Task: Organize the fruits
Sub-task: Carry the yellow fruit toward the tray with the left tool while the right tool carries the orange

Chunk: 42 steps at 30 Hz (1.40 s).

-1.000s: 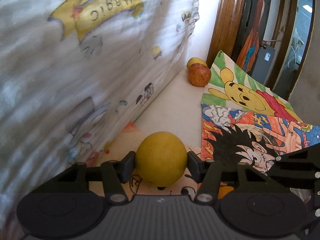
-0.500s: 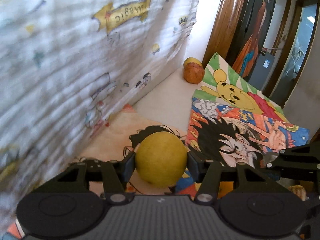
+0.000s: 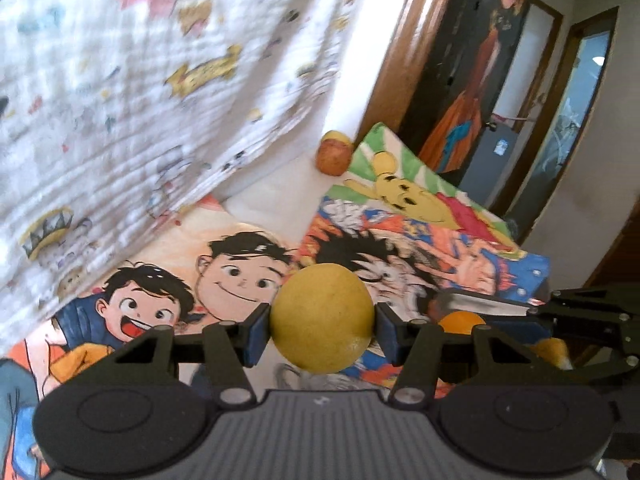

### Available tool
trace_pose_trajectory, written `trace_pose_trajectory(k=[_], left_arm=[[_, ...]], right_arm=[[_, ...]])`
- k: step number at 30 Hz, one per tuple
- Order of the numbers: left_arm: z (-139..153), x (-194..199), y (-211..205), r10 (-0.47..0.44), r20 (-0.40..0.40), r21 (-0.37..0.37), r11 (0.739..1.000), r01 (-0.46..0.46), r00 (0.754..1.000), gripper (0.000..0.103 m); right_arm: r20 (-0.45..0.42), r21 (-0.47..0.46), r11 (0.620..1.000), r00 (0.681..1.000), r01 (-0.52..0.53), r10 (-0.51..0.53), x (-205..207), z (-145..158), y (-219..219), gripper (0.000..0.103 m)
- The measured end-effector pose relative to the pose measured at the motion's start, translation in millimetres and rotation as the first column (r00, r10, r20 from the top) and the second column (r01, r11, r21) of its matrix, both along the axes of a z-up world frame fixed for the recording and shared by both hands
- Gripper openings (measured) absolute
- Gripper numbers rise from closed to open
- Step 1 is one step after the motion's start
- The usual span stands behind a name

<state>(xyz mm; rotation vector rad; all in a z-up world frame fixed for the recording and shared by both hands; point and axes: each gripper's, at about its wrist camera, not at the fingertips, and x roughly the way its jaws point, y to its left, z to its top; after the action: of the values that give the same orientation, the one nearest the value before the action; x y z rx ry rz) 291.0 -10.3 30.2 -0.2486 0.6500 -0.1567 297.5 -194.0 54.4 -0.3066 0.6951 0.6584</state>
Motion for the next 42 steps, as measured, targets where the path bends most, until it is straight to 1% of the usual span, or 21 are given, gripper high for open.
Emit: trace_pose_trajectory(k=[11, 20, 26, 31, 36, 42], left_arm=[[35, -58, -38, -0.056, 0.080, -0.011, 0.998, 0.057, 0.995, 0.059], [48, -96, -62, -0.088, 0.117, -0.023, 0.996, 0.091, 0.989, 0.059], [46, -114, -78, -0.112, 0.116, -0.042, 0.992, 0.118, 0.987, 0.059], [39, -126, -95, -0.168, 0.104, -0.054, 0.983, 0.174, 0.980, 0.059], [30, -137, -109, -0.207, 0.085, -0.057, 0.976, 0.212, 0.975, 0.059], [19, -144, -120, -0.233, 0.058, -0.062, 0.970, 0.236, 0.971, 0.059]], right_arm=[[0.067, 0.048, 0.995, 0.993, 0.091, -0.094, -56, 29, -45, 0.036], [0.118, 0.094, 0.981, 0.977, 0.169, -0.180, -98, 41, -80, 0.036], [0.129, 0.122, 0.966, 0.961, 0.230, -0.245, -119, 38, -105, 0.036], [0.101, 0.150, 0.948, 0.950, 0.280, -0.296, -133, 30, -128, 0.036], [0.093, 0.150, 0.937, 0.939, 0.315, -0.330, -149, 22, -145, 0.036], [0.084, 0.155, 0.925, 0.929, 0.346, -0.362, -165, 12, -157, 0.036]])
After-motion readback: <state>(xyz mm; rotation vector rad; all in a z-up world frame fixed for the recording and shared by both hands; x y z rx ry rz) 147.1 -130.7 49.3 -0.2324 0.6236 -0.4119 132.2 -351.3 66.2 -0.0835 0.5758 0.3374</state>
